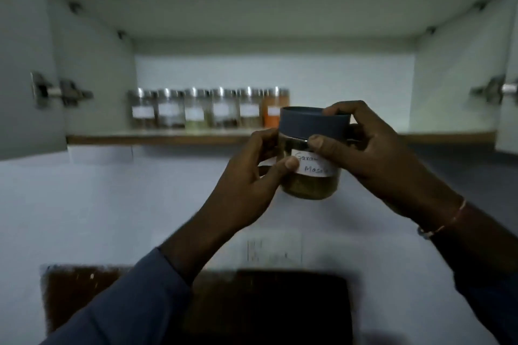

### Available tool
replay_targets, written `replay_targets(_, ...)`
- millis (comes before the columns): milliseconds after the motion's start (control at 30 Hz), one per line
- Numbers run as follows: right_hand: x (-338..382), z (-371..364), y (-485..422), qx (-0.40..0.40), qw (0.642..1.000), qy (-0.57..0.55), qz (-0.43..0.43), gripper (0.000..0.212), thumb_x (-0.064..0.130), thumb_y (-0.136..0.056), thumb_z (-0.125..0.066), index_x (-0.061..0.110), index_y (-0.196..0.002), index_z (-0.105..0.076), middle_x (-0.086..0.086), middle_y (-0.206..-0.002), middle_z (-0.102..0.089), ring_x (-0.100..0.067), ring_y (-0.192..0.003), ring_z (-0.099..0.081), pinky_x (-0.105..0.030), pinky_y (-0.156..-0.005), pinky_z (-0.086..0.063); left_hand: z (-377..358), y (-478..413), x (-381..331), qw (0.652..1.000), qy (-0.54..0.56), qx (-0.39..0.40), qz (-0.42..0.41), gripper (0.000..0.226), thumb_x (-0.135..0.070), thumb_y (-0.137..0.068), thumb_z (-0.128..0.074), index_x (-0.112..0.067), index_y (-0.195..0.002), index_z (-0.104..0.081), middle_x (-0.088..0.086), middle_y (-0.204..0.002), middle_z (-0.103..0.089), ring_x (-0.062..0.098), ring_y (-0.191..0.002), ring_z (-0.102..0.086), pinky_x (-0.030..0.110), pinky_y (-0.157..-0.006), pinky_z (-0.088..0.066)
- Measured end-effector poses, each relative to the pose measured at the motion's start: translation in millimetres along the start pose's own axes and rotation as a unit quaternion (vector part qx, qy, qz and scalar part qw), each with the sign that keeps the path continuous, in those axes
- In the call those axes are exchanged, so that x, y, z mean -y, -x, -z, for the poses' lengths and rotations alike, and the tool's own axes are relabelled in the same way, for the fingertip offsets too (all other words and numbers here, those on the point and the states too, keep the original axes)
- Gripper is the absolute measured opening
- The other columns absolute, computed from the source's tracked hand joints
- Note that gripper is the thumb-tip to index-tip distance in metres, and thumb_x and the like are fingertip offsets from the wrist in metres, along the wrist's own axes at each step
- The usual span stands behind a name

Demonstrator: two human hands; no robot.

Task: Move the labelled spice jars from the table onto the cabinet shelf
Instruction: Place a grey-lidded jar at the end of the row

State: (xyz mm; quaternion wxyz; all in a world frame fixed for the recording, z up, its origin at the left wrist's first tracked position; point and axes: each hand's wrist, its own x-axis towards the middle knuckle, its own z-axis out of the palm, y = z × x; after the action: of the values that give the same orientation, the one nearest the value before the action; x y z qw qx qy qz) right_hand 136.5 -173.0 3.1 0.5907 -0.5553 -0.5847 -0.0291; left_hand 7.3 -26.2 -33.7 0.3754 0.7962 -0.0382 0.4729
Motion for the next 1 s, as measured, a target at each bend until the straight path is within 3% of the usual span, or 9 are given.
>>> replay_targets(100, 13.9, 19.5, -58.9, -0.042, 0.997, 0.028, 0.053, 0.046, 0.051, -0.07, -0.075, 0.029, -0.106, -0.058, 0.0, -0.099, -0.069, -0.022, -0.093, -0.068, -0.04, -0.076, -0.06, 13.3, -63.0, -13.0, 0.991, -0.083, -0.032, -0.096, 0.032, -0.029, -0.094, -0.058, -0.022, -0.125, -0.052, -0.006, -0.118, -0.066, 0.001, -0.11, -0.061, 0.021, -0.084, -0.055)
replay_targets(200, -1.9, 27.9, -103.8, -0.069, 0.994, 0.067, 0.05, 0.047, 0.058, -0.072, -0.071, 0.025, -0.103, -0.056, -0.002, -0.097, -0.071, -0.023, -0.091, -0.069, -0.049, -0.08, -0.058, 21.1, -104.1, 7.7, 0.964, -0.241, -0.035, -0.105, 0.032, -0.039, -0.097, -0.046, -0.018, -0.114, -0.063, -0.001, -0.104, -0.071, 0.008, -0.094, -0.065, 0.031, -0.079, -0.055)
replay_targets(267, -25.1, 29.3, -124.6, -0.066, 0.992, 0.103, 0.027, 0.047, 0.057, -0.074, -0.069, 0.024, -0.104, -0.055, 0.0, -0.1, -0.07, -0.017, -0.088, -0.068, -0.041, -0.076, -0.059, 23.5, -121.7, 31.1, 0.929, -0.366, 0.022, -0.043, 0.038, -0.046, -0.097, -0.04, -0.018, -0.095, -0.067, 0.004, -0.091, -0.071, 0.018, -0.084, -0.066, 0.037, -0.075, -0.053)
replay_targets(333, -48.9, 30.6, -140.5, -0.059, 0.988, 0.143, -0.003, 0.042, 0.053, -0.079, -0.069, 0.024, -0.106, -0.054, 0.001, -0.103, -0.068, -0.013, -0.087, -0.066, -0.028, -0.069, -0.054, 21.6, -133.4, 49.2, 0.889, -0.452, 0.073, 0.014, 0.044, -0.046, -0.097, -0.042, -0.013, -0.082, -0.067, 0.008, -0.082, -0.069, 0.022, -0.076, -0.065, 0.034, -0.07, -0.052)
replay_targets(500, -88.5, 38.9, -178.9, -0.024, 0.975, 0.206, -0.078, 0.038, 0.044, -0.084, -0.068, 0.019, -0.107, -0.052, 0.001, -0.102, -0.064, -0.012, -0.088, -0.061, -0.022, -0.063, -0.046, 5.7, -155.3, 59.6, 0.83, -0.556, 0.026, -0.016, 0.041, -0.043, -0.094, -0.044, -0.014, -0.08, -0.07, 0.007, -0.078, -0.066, 0.023, -0.074, -0.062, 0.028, -0.063, -0.043)
replay_targets(633, -113.7, 49.3, -221.3, 0.031, 0.936, 0.33, -0.115, 0.034, 0.041, -0.091, -0.061, 0.018, -0.113, -0.051, -0.003, -0.112, -0.062, -0.019, -0.097, -0.06, -0.029, -0.077, -0.048, -4.3, -152.9, 80.6, 0.85, -0.526, -0.044, -0.003, 0.033, -0.039, -0.089, -0.043, -0.019, -0.067, -0.058, -0.008, -0.06, -0.051, 0.009, -0.057, -0.052, 0.019, -0.049, -0.034)
replay_targets(733, -132.2, 47.1, -247.8, 0.052, 0.908, 0.39, -0.144, 0.036, 0.039, -0.094, -0.056, 0.016, -0.121, -0.048, -0.006, -0.119, -0.059, -0.02, -0.101, -0.056, -0.031, -0.084, -0.048, -5.7, -154.5, 92.7, 0.869, -0.49, -0.063, -0.017, 0.033, -0.041, -0.088, -0.042, -0.021, -0.065, -0.055, -0.007, -0.059, -0.054, 0.007, -0.055, -0.055, 0.019, -0.056, -0.044)
replay_targets(800, -143.4, 39.6, -261.9, 0.052, 0.892, 0.422, -0.154, 0.036, 0.038, -0.095, -0.055, 0.015, -0.121, -0.048, -0.007, -0.12, -0.06, -0.021, -0.103, -0.057, -0.032, -0.086, -0.049, -4.2, -156.1, 96.9, 0.872, -0.485, -0.065, -0.014, 0.034, -0.044, -0.087, -0.042, -0.021, -0.065, -0.052, -0.006, -0.058, -0.051, 0.008, -0.054, -0.052, 0.02, -0.057, -0.044)
replay_targets(1000, -166.9, 15.8, -285.6, 0.026, 0.886, 0.436, -0.159, 0.029, 0.031, -0.097, -0.05, 0.013, -0.12, -0.046, -0.009, -0.117, -0.062, -0.022, -0.097, -0.059, -0.029, -0.081, -0.048, -4.9, -156.2, 106.6, 0.868, -0.487, -0.091, -0.031, 0.034, -0.045, -0.086, -0.04, -0.019, -0.068, -0.052, -0.002, -0.062, -0.048, 0.012, -0.058, -0.049, 0.021, -0.061, -0.043)
